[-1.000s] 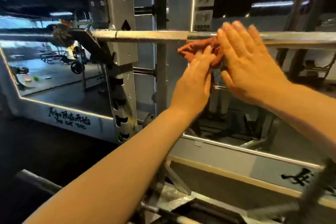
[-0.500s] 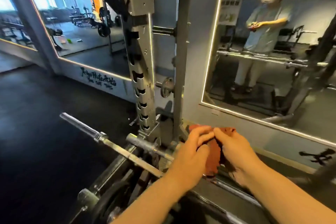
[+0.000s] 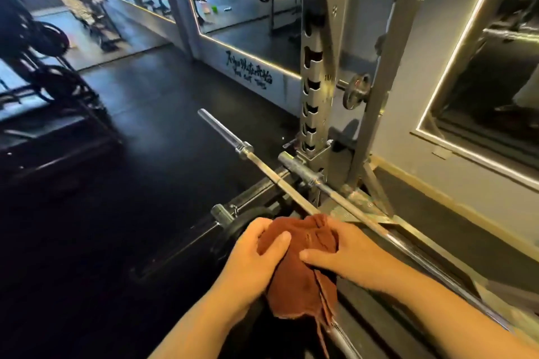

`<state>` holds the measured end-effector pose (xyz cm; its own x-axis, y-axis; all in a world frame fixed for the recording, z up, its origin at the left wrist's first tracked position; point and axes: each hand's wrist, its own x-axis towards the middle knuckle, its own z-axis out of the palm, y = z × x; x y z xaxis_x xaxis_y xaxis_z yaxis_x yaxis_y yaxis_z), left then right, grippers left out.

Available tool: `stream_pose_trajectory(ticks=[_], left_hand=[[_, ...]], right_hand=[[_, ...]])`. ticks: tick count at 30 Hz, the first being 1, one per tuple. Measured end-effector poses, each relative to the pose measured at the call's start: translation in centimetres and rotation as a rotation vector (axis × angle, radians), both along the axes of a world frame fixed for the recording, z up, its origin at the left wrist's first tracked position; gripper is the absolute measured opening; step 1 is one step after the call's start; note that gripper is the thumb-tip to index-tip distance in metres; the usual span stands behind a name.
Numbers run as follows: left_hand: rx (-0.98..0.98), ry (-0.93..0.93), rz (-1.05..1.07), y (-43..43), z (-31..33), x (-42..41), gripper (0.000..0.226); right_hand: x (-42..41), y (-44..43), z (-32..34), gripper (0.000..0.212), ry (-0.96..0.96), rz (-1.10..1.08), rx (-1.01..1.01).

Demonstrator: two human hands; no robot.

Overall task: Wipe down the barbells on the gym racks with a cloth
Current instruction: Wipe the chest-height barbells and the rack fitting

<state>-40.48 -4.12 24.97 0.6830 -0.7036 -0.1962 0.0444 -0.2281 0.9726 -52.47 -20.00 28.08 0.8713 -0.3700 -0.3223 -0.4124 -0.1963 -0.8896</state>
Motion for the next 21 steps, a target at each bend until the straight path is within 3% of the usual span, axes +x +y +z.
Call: stream_pose_trajectory(ticks=[3,8,10,12,15,16,18,21], left_hand=[[0.018,-0.034,0.118,3.5,0.4,1.5,0.007],[0.068,0.039,0.353,9.4,0.4,4.0,0.022],[0.024,0.136,0.476,11.8,0.9,5.1,0.032],[-0.035,0.199,0.550,14.8,1.5,5.9,0.035],[-0.073,0.184,0.503,19.4,2.4,6.9,0.033],[-0.040,0.144,0.454,20.9,2.7,7.3,0.033],[0.099,0.050,0.308,24.0,2.8,8.2,0.040],[0.362,-0.086,0.145,27.7,2.1,9.1,0.044]], right_hand=[[2.4,1.9,-1.0,0.027,0.088,-0.045,-0.043],[6.5,5.9,-0.8,0.012,0.123,-0.081,0.051],[8.4,7.9,-0.5,0.030,0.106,-0.152,0.198],[10.3,10.1,0.0,0.040,0.090,-0.087,0.294],[12.4,13.5,0.8,0.026,0.142,0.152,0.345],[13.0,14.6,1.0,0.031,0.155,0.238,0.299],[14.1,17.0,1.0,0.036,0.152,0.392,0.116],[16.1,20.2,0.2,0.018,0.179,0.493,-0.123]])
